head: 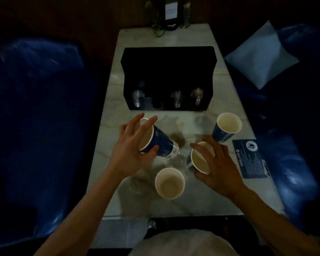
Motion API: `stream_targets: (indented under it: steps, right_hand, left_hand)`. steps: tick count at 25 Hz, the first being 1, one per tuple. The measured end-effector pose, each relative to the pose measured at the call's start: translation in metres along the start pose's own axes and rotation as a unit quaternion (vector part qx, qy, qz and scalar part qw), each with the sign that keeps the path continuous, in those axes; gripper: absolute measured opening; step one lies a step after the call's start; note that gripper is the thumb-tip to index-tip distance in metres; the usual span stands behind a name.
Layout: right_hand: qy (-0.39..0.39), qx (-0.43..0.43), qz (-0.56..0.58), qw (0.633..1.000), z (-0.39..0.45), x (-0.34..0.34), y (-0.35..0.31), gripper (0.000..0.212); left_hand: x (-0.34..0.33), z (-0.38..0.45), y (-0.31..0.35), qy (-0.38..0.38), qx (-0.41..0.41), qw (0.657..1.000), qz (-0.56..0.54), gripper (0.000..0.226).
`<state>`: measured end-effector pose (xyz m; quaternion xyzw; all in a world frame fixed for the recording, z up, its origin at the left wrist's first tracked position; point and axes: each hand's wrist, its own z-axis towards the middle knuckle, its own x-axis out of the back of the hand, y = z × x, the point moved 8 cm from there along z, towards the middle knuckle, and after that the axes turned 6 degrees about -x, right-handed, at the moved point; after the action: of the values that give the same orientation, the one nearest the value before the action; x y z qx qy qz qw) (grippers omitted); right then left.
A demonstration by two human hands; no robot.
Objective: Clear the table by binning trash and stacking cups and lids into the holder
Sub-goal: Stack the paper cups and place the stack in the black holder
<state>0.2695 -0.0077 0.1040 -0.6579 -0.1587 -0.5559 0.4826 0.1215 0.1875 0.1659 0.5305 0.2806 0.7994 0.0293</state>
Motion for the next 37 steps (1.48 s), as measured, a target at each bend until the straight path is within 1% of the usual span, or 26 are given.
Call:
stream_targets:
  steps: [2,5,7,10,12,16,21,26,29,32,35,37]
  right_hand:
    - [-0.004,-0.011,-0.033,0.999,-0.022,-0.008,0.001,0.08]
    - [-0.038,-0.038,-0.05,0.997,-0.045,-0.027,0.005,0.083]
    - [-0.05,-0.04,-0.062,0.996,-0.055,-0.039,0.005,0.081]
    - [-0.067,-0.052,-0.07,0.994,-0.064,-0.051,0.005,0.084]
    - [-0.059,-0.051,-0.073,0.994,-0.065,-0.051,0.005,0.084]
    - [-0.049,-0.058,-0.077,0.994,-0.065,-0.051,0.004,0.083]
    - [-0.05,-0.059,-0.081,0.994,-0.064,-0.053,0.003,0.082]
    - [-0.037,-0.049,-0.09,0.994,-0.065,-0.05,0.001,0.08]
    - [-0.028,-0.047,-0.097,0.994,-0.065,-0.051,0.001,0.081]
    - [-0.028,-0.046,-0.095,0.994,-0.065,-0.05,0.0,0.079]
    - [-0.039,-0.055,-0.07,0.995,-0.064,-0.047,-0.003,0.079]
    - [-0.015,-0.06,-0.046,0.997,-0.06,-0.031,-0.011,0.08]
  left_hand:
    - [0.015,-0.015,0.012,0.009,-0.019,1.0,-0.004,0.074]
    - [0.033,-0.032,0.026,0.014,-0.042,0.999,-0.012,0.074]
    - [0.038,-0.04,0.032,0.008,-0.052,0.998,-0.02,0.075]
    - [0.038,-0.05,0.038,-0.015,-0.071,0.997,-0.031,0.076]
    - [0.031,-0.054,0.041,-0.036,-0.083,0.996,-0.023,0.076]
    - [0.003,-0.06,0.049,-0.081,-0.107,0.99,0.051,0.078]
    - [-0.046,-0.072,0.058,-0.103,-0.151,0.981,0.067,0.07]
    - [-0.09,-0.08,0.044,-0.123,-0.124,0.982,0.064,0.069]
    - [-0.107,-0.086,0.036,-0.144,-0.116,0.982,0.029,0.069]
    - [-0.114,-0.092,0.033,-0.131,-0.116,0.985,-0.006,0.072]
    - [-0.115,-0.096,0.03,-0.088,-0.115,0.988,-0.058,0.07]
    - [-0.118,-0.097,0.021,-0.078,-0.073,0.989,-0.098,0.08]
